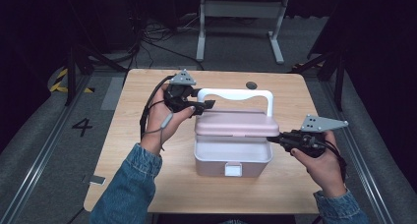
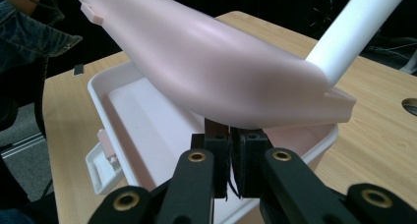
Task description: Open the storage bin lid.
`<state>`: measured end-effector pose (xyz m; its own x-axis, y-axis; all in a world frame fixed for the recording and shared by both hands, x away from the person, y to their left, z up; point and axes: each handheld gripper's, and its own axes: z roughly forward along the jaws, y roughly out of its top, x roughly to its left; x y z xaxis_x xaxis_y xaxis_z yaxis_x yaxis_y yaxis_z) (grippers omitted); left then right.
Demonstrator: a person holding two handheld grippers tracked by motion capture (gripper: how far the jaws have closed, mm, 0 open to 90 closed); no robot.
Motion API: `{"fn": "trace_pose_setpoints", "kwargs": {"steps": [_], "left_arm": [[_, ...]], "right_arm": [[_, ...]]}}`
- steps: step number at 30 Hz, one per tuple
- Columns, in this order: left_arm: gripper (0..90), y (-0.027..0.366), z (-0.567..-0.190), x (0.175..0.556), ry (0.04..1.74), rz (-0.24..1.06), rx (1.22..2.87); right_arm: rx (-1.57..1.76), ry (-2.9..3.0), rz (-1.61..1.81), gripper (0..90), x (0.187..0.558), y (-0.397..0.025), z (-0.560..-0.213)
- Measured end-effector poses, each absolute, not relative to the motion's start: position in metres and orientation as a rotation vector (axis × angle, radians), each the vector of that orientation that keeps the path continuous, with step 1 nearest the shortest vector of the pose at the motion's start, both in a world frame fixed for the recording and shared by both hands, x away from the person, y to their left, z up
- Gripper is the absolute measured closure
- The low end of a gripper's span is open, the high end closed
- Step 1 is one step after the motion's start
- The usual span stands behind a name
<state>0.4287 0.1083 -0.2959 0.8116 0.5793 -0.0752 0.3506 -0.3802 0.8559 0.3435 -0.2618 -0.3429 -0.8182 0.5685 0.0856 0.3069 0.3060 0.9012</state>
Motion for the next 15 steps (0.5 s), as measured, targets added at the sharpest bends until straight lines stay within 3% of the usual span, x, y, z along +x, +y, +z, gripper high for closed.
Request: {"fn": "trace_pose_setpoints", "kwargs": {"steps": [3,15], "left_arm": [[34.0,0.124,-0.293,0.424,0.707,0.339,2.006],[30.3,0.161,-0.298,0.391,0.705,0.406,2.046]], "right_arm": [[0.801,2.321,1.521,86.6,0.344,-0.263,-0.342],[0.833,2.314,1.547,86.4,0.345,-0.263,-0.339]]}}
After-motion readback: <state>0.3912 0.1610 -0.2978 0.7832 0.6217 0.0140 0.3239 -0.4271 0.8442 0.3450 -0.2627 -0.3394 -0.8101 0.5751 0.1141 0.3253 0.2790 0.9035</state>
